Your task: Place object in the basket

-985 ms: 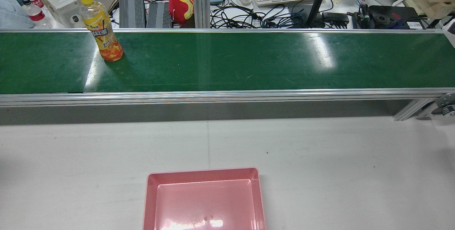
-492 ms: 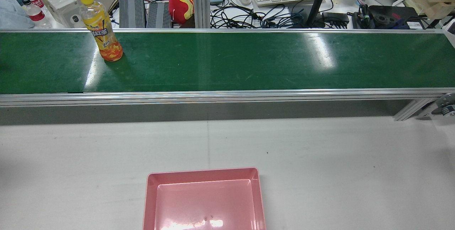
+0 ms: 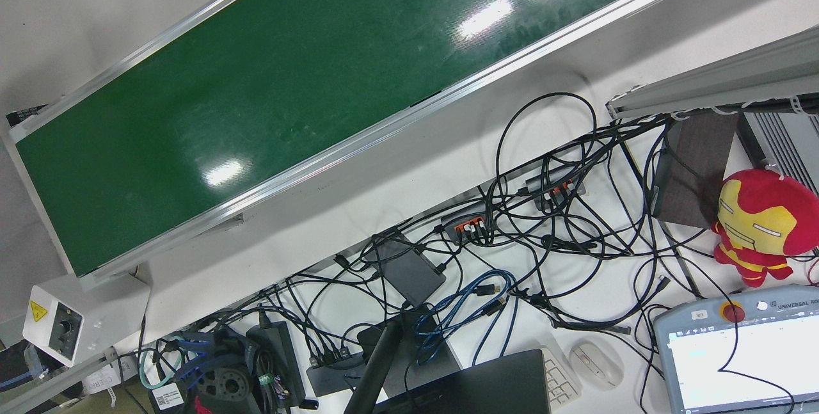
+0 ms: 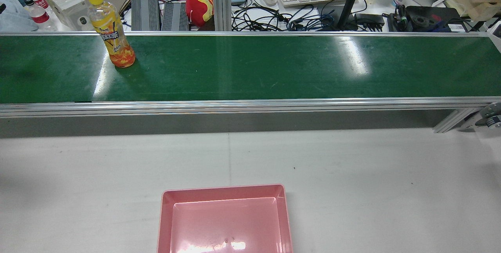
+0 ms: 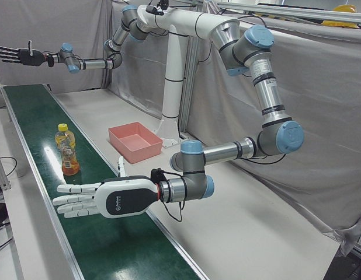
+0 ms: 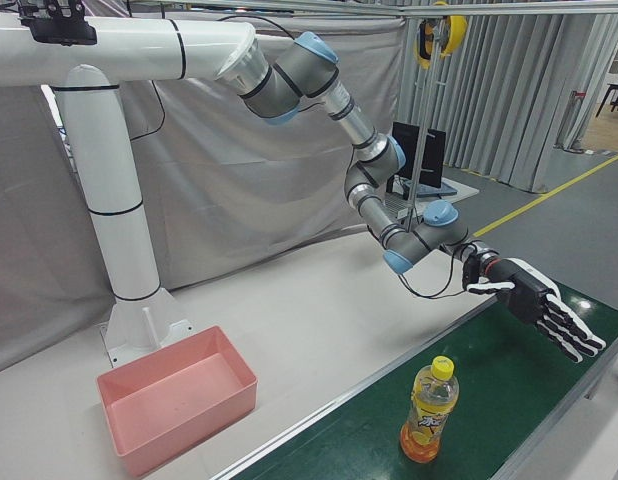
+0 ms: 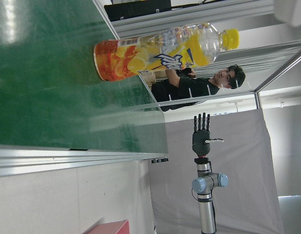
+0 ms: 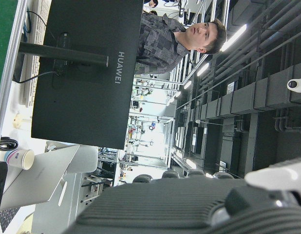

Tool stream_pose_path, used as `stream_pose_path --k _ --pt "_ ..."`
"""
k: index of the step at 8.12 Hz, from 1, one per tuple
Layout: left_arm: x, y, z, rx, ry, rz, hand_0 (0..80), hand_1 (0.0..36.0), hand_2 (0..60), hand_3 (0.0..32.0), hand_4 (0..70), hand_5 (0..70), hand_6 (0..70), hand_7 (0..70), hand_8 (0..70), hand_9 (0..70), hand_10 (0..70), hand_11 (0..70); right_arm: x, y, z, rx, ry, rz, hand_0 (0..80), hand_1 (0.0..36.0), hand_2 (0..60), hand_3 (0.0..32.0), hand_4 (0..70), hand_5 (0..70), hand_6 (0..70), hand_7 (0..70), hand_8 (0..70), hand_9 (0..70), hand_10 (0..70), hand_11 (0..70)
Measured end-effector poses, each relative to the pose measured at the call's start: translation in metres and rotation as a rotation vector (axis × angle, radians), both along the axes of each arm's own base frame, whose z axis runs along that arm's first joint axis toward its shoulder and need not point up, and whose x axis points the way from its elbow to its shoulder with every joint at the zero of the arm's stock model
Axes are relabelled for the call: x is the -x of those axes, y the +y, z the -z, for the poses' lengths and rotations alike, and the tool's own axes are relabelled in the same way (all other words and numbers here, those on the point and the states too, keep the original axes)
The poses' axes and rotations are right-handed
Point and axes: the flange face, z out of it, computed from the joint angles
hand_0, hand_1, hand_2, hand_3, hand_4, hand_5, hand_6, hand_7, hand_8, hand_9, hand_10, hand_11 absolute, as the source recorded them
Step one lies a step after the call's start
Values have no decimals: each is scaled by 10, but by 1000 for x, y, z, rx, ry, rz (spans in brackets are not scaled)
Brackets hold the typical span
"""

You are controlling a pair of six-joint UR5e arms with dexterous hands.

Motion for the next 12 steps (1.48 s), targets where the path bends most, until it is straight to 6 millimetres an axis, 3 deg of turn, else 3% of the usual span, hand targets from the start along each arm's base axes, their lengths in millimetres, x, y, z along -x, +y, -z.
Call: stream_pose_path --k 2,4,5,9,12 --pt "-28 -10 20 -12 -6 -10 560 91 0 0 53 105 0 0 20 34 37 72 0 0 0 0 0 0 0 0 0 0 0 0 0 0 0 0 0 0" --pt "-73 -8 27 -7 3 -27 564 91 0 0 49 98 0 0 19 32 37 72 0 0 0 0 0 0 0 0 0 0 0 0 0 0 0 0 0 0" --pt "-84 -6 29 -5 -6 -31 560 88 0 0 46 95 0 0 17 28 35 69 0 0 0 0 0 0 0 0 0 0 0 0 0 0 0 0 0 0" --pt "-97 -12 64 -27 -18 -31 564 90 0 0 50 101 0 0 18 31 37 72 0 0 0 0 0 0 0 0 0 0 0 0 0 0 0 0 0 0" --pt "-129 -19 89 -40 -28 -60 563 89 0 0 54 111 0 0 18 30 36 71 0 0 0 0 0 -1 0 0 0 0 0 0 0 0 0 0 0 0"
